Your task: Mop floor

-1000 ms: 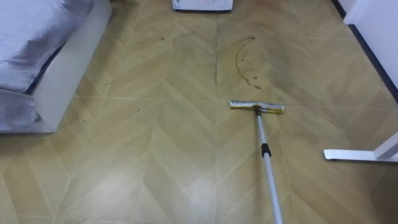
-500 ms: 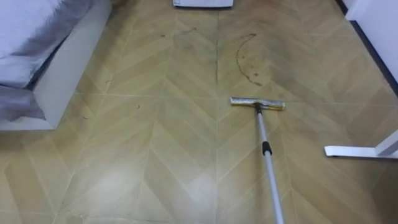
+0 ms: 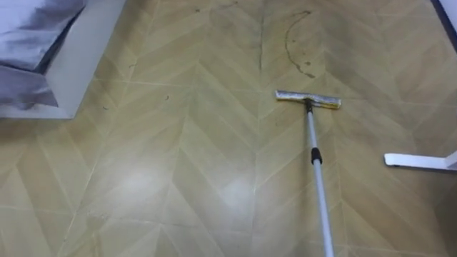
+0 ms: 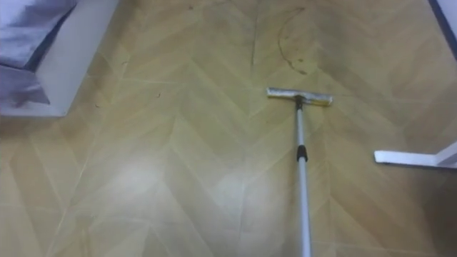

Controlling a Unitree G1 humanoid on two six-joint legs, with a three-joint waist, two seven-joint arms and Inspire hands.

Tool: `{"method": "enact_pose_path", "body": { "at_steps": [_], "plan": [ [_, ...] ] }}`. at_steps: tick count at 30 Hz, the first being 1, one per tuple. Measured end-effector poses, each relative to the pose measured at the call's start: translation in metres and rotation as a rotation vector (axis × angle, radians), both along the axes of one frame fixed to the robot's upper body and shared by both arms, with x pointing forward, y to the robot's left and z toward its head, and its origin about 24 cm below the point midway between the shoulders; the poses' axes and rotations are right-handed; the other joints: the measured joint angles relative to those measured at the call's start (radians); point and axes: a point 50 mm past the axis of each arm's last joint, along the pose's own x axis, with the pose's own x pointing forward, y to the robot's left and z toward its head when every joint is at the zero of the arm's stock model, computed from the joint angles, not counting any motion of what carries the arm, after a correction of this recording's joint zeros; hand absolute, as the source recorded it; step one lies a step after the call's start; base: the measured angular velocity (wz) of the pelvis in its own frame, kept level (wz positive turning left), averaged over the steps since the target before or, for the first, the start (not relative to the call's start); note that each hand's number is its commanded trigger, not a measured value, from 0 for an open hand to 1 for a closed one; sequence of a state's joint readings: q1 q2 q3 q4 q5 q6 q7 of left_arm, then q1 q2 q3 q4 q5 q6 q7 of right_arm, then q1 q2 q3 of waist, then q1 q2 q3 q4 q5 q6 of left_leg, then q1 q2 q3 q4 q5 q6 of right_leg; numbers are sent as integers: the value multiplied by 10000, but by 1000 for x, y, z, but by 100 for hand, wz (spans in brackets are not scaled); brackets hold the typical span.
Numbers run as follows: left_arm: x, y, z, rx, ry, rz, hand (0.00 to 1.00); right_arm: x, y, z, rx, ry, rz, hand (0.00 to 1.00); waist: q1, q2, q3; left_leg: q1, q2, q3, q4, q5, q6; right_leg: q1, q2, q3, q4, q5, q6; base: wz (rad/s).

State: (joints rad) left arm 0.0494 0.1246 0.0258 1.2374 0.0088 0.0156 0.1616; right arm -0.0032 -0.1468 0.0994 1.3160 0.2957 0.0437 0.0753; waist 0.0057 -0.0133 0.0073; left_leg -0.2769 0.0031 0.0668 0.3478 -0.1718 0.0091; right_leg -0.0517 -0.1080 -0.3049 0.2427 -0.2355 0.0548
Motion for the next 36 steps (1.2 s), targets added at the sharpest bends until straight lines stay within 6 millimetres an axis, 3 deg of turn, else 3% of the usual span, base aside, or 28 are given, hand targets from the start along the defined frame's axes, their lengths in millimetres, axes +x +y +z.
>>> {"method": "enact_pose_path", "body": {
  "at_steps": [2,8,11,12,14,15,16,18,19,21,22,23,25,27,29,30,32,34,35,36],
  "plan": [
    [7,0,1,100,-108,-12,0,7,0,1,41,-168,-146,100,-11,-2,18,-620,-3,-163,374,-6,9,-622,-44,-51,521,-200,-32,18],
    [34,0,6,235,-541,-179,0,28,-6,7,90,-805,-858,100,65,60,152,-2992,-13,-620,2187,-134,-5,-3053,-270,81,3192,-1346,-303,26],
    [34,5,6,336,-164,-158,0,31,-12,9,111,-960,-1361,100,384,218,207,-3654,15,-1066,2910,-172,-201,-3777,106,589,4148,-1807,-692,31],
    [31,8,6,441,135,-332,0,30,-14,9,69,-925,-1481,100,576,197,173,-3859,24,-1164,3123,-136,-324,-4074,171,676,4566,-2021,-942,20],
    [22,11,4,449,741,-673,0,30,-20,10,-80,-815,-1631,100,825,303,140,-4243,83,-1240,4143,-314,-513,-4371,-9,456,5249,-2291,-1248,2],
    [8,13,2,418,1316,-781,0,34,-23,12,-151,-689,-1606,100,906,297,146,-4447,52,-1097,5752,-708,-511,-4501,-157,409,5953,-2644,-1354,-20],
    [-7,16,1,339,1824,-700,0,36,-26,13,-109,-566,-1611,100,993,311,153,-4562,65,-1055,6830,-875,-456,-4555,-160,481,6622,-3007,-1439,-20],
    [-21,18,0,277,2319,-709,0,41,-29,15,-67,-428,-1545,100,1145,315,156,-4976,178,-1079,8201,-804,-419,-4601,-71,626,7557,-3631,-1469,-7],
    [-30,18,-1,214,2607,-711,0,44,-30,16,-14,-270,-1505,100,1240,265,115,-5291,222,-1060,8885,-706,-416,-4639,-20,779,8120,-3991,-1478,-6],
    [-32,15,-2,-5,2705,-901,0,53,-35,21,-59,-219,-1338,100,1332,300,131,-5738,223,-866,9224,-667,-445,-4796,225,1086,8643,-4267,-1644,9],
    [-30,14,-2,-95,2668,-1113,0,58,-37,23,-68,-238,-1399,100,1356,262,157,-5957,157,-440,8745,-713,-411,-4877,338,1316,8797,-4370,-1682,13],
    [-30,13,-2,-166,2658,-1159,0,61,-38,24,-74,-259,-1395,100,1371,258,161,-6023,139,-211,8286,-717,-404,-4898,383,1399,8795,-4387,-1667,-8],
    [-29,12,-3,-379,2653,-1234,0,76,-39,30,-62,-476,-1304,100,1431,245,187,-6008,-29,217,6104,-650,-300,-4860,383,1555,8642,-4435,-1609,-37],
    [-27,13,-2,-381,2613,-1289,0,74,-39,30,-80,-414,-1162,100,1335,218,184,-5870,-204,309,5867,-514,298,-4562,299,1660,8410,-4539,-1406,-16],
    [-12,9,-2,-451,2229,-1320,0,61,-43,27,-171,-64,-1177,100,1349,110,232,-5507,-364,696,5764,-969,1003,-4316,114,1984,8300,-4512,-1087,0],
    [-7,8,-1,-466,2099,-1337,0,55,-44,25,-181,83,-1233,100,1335,109,243,-5493,-415,730,5833,-1121,1048,-4402,57,2008,8544,-4368,-881,4],
    [15,4,1,-355,1560,-1377,0,35,-45,20,-176,522,-1754,100,1056,300,212,-5353,-721,636,5978,-1519,1253,-4809,48,2294,9602,-3363,-513,35],
    [28,-1,3,-216,1161,-1365,0,20,-47,17,-368,923,-2170,100,890,571,187,-5132,-870,390,5865,-1796,1316,-5195,315,2718,10194,-2494,-381,19],
    [34,-5,4,-143,950,-1372,0,15,-48,17,-594,1106,-2194,100,821,812,177,-4992,-871,328,5654,-1868,1354,-5585,525,2906,10034,-2469,-378,0],
    [36,-7,4,-126,855,-1371,0,12,-49,16,-716,1210,-2176,100,777,895,170,-4903,-877,327,5499,-1861,1381,-5845,576,3000,9790,-2493,-367,0]
  ]
}}
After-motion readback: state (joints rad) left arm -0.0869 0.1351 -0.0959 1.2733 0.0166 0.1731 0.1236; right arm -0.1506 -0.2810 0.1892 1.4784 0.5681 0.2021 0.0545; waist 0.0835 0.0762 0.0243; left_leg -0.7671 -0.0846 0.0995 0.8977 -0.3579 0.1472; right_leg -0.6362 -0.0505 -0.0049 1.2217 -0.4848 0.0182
